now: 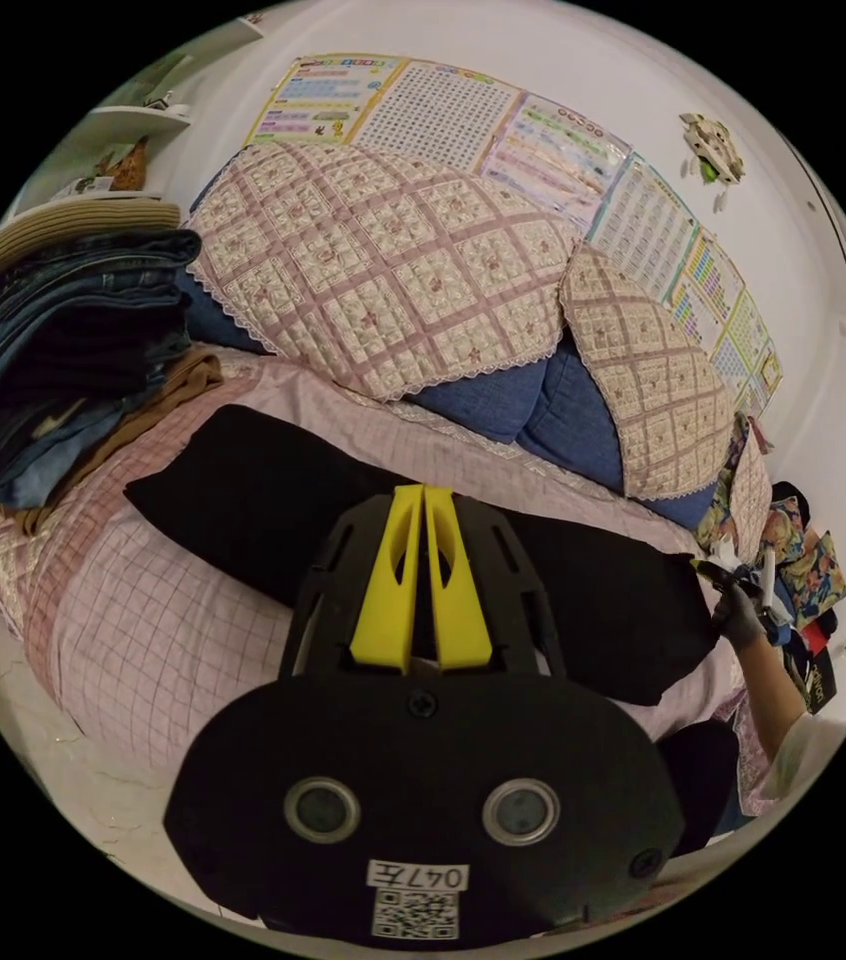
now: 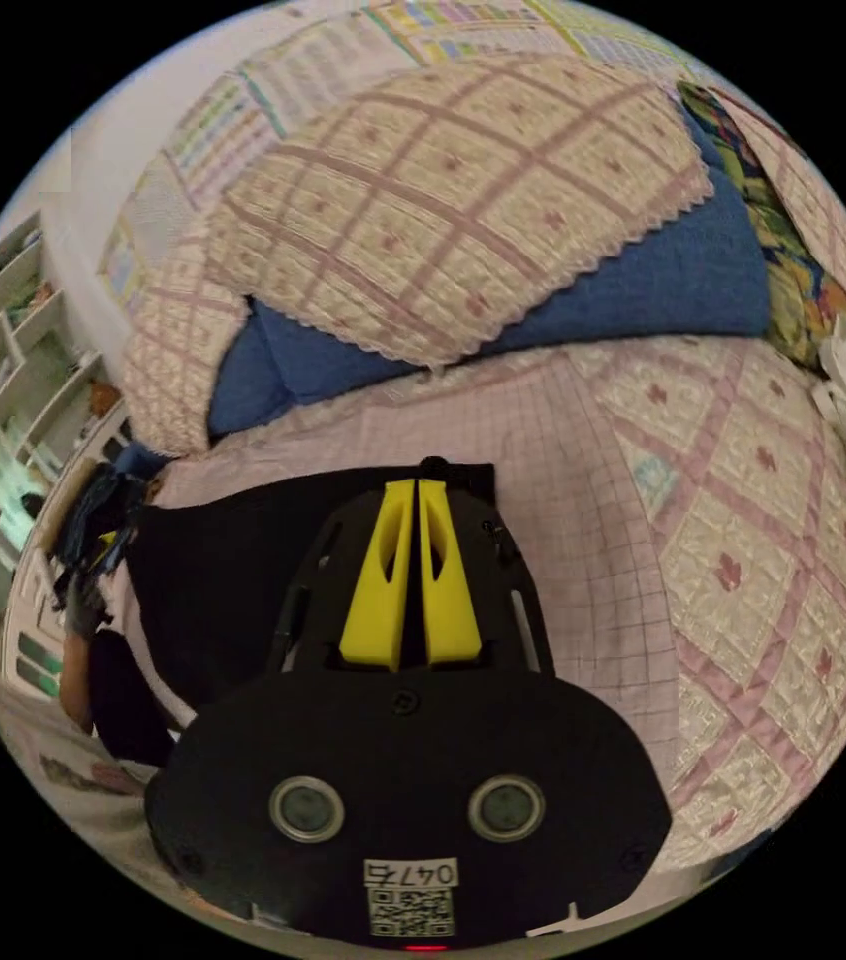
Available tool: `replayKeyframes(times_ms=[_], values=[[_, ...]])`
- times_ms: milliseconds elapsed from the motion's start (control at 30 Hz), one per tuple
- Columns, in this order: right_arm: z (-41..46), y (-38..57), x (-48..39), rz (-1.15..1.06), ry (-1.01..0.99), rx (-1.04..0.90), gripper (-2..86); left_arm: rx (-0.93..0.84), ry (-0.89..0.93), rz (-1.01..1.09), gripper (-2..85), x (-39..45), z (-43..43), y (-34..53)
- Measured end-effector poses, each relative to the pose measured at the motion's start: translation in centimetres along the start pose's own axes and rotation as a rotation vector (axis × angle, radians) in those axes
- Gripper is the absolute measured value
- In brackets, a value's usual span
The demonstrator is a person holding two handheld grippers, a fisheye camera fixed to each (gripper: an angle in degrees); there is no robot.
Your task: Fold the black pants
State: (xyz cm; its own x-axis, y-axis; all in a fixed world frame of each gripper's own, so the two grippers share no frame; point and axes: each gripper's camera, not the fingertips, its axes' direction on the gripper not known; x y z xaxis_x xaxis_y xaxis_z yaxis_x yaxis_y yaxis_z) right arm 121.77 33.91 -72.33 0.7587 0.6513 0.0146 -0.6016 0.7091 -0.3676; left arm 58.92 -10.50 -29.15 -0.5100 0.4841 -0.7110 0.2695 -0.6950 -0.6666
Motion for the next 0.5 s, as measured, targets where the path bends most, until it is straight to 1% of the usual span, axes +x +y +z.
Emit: replayKeyframes(times_ms=[33, 133, 200, 267, 333, 400, 500], values=[[-1.0, 0.3, -0.3, -0.011, -0.024, 0.014, -1.1, 0.0, 0.004, -0.005, -1.0, -0.6, -0.2, 0.3], [-7.0, 2.9, -2.0, -0.094, -0.183, 0.103, -1.1, 0.0, 0.01, -0.028, -1.0, -2.6, -1.0, 1.2], [-12.6, 6.5, -2.9, -0.193, -0.278, 0.209, -1.2, 0.009, 0.012, -0.056, -0.9, -4.3, -1.8, 1.9], [-16.7, 10.0, -2.7, -0.206, -0.267, 0.301, -1.2, 0.02, 0.01, -0.101, -0.8, -6.4, -2.8, 2.6], [-20.0, 13.2, -1.5, -0.154, -0.247, 0.351, -1.2, 0.036, 0.009, -0.2, -0.4, -10.4, -4.6, 3.7], [-22.8, 16.4, -0.1, -0.088, -0.19, 0.338, -1.2, 0.054, 0.026, -0.291, 0.6, -14.0, -6.1, 4.6], [-24.6, 18.3, 1.1, -0.025, -0.154, 0.281, -1.2, 0.04, 0.092, -0.399, 6.4, -19.7, -7.5, 6.3]])
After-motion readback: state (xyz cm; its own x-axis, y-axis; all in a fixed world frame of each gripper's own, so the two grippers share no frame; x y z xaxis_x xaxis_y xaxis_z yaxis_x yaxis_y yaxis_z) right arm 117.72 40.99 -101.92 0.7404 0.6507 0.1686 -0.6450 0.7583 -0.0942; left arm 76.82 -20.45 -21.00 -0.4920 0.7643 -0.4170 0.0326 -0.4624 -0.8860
